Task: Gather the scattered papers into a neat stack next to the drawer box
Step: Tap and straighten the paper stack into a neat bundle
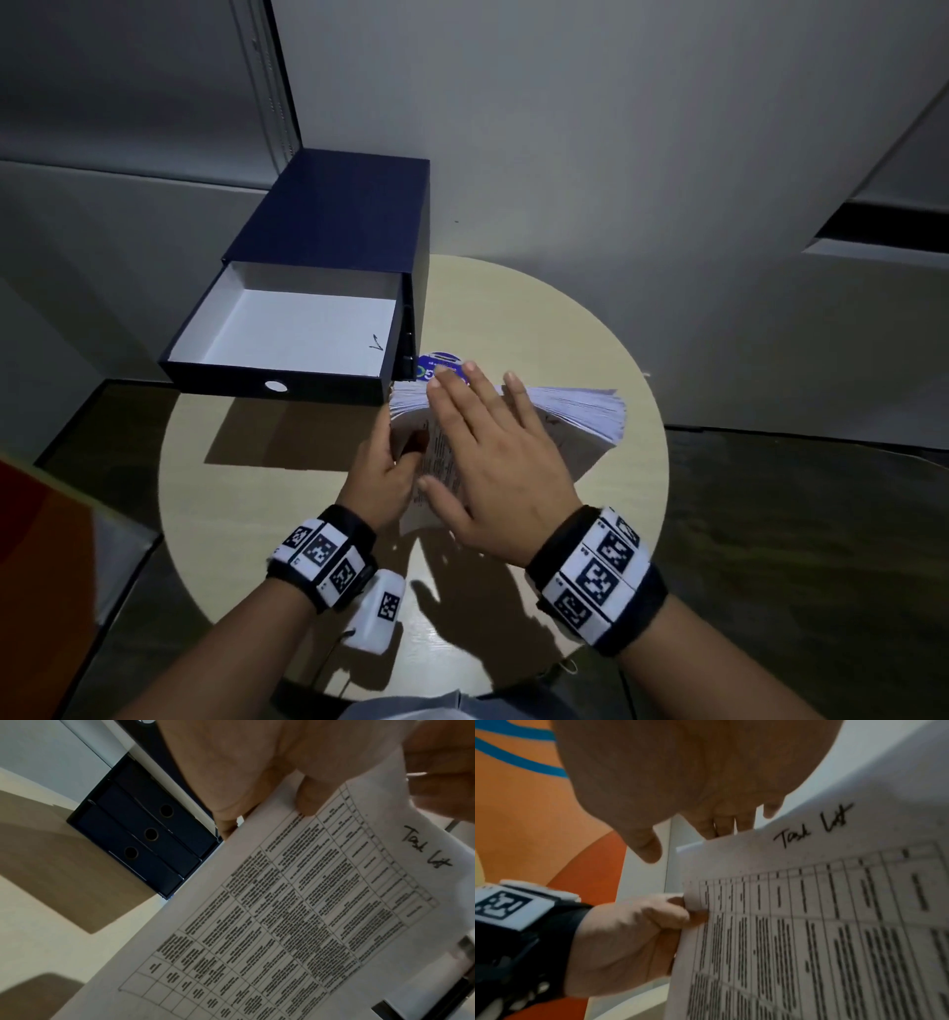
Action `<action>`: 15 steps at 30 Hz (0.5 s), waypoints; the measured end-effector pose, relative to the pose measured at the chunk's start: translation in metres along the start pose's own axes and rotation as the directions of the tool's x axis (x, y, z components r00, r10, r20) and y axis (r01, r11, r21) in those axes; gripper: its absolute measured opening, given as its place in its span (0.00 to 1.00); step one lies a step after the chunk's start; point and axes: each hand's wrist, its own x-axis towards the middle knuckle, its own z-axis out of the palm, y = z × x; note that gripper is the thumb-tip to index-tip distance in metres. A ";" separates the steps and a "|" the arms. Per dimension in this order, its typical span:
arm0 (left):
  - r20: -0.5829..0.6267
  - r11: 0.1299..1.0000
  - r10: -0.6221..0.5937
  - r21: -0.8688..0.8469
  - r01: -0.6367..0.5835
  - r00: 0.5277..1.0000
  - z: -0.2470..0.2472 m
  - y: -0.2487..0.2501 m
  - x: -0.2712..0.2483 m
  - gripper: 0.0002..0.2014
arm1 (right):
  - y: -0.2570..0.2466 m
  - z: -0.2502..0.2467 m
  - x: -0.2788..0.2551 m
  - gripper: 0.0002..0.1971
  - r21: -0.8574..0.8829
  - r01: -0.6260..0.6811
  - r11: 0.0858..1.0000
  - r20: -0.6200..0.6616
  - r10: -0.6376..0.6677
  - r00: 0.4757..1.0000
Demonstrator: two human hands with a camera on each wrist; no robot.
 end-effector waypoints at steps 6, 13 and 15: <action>0.004 1.000 0.028 0.010 -0.028 1.000 0.000 -0.005 0.002 0.21 | 0.008 -0.006 -0.002 0.40 -0.020 -0.065 0.998 -0.020 0.064 0.998; 0.153 0.990 0.134 0.033 -0.141 0.979 0.005 0.011 -0.001 0.25 | 0.033 -0.017 0.007 0.25 -0.061 -0.180 0.982 -0.013 0.180 0.984; 0.195 0.979 0.180 0.056 -0.195 0.964 0.007 0.014 -0.002 0.19 | 0.038 -0.020 0.006 0.12 -0.047 -0.180 0.982 -0.004 0.181 0.984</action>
